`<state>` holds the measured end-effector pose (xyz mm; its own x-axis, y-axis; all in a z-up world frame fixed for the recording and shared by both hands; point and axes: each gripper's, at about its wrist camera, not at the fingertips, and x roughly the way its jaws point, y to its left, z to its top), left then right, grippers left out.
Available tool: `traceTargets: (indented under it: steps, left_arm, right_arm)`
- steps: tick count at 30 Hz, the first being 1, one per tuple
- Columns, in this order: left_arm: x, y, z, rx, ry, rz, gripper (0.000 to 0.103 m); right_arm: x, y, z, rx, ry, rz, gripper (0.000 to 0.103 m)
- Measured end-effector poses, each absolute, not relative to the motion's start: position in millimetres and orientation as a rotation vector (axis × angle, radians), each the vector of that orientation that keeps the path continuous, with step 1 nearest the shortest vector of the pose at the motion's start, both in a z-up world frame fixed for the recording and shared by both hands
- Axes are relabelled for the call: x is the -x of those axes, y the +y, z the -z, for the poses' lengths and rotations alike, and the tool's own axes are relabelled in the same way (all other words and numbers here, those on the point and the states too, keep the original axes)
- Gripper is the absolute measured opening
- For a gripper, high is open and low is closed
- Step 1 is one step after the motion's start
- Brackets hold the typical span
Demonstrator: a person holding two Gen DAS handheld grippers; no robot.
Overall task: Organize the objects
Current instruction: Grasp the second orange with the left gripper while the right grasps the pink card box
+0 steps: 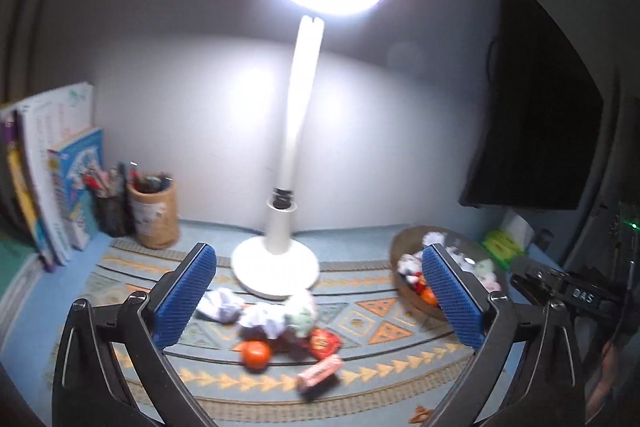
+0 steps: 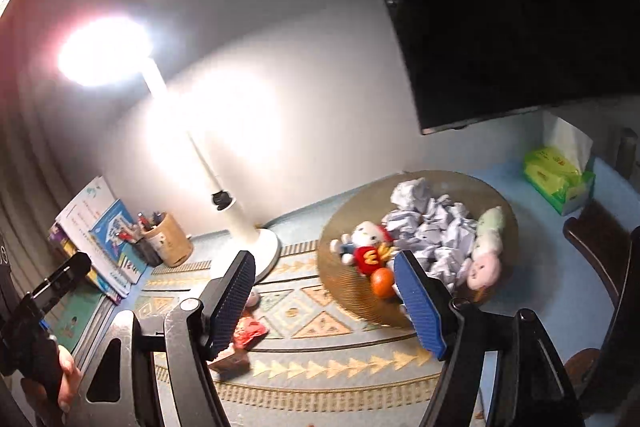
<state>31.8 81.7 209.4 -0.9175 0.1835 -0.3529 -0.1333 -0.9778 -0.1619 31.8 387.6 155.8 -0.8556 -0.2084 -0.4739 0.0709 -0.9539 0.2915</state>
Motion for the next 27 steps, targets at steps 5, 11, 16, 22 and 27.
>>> traceTargets:
  steps: [5,11,16,22,27]
  left_arm:
    - [-36.5,14.3,-159.0,0.686,-0.247,-3.033,0.102]
    - [-19.7,-9.5,-58.5,0.898,-0.196,-3.029,0.101]
    - [-5.5,-3.4,-35.8,0.992,-0.171,-2.963,0.101]
    - [-16.5,12.1,-39.3,0.947,-0.041,-2.984,0.102]
    - [-14.6,5.6,-38.9,0.957,-0.094,-2.966,0.102]
  right_arm:
    - [-41.0,325.5,-85.9,-0.852,-0.428,2.732,0.088]
    - [-35.5,283.5,-9.5,-1.007,-0.316,2.694,0.088]
    - [-28.2,275.1,1.8,-1.081,-0.226,2.714,0.088]
    - [-35.2,248.1,2.7,-1.064,-0.006,2.761,0.088]
    - [-32.2,243.7,2.7,-1.087,0.024,2.761,0.088]
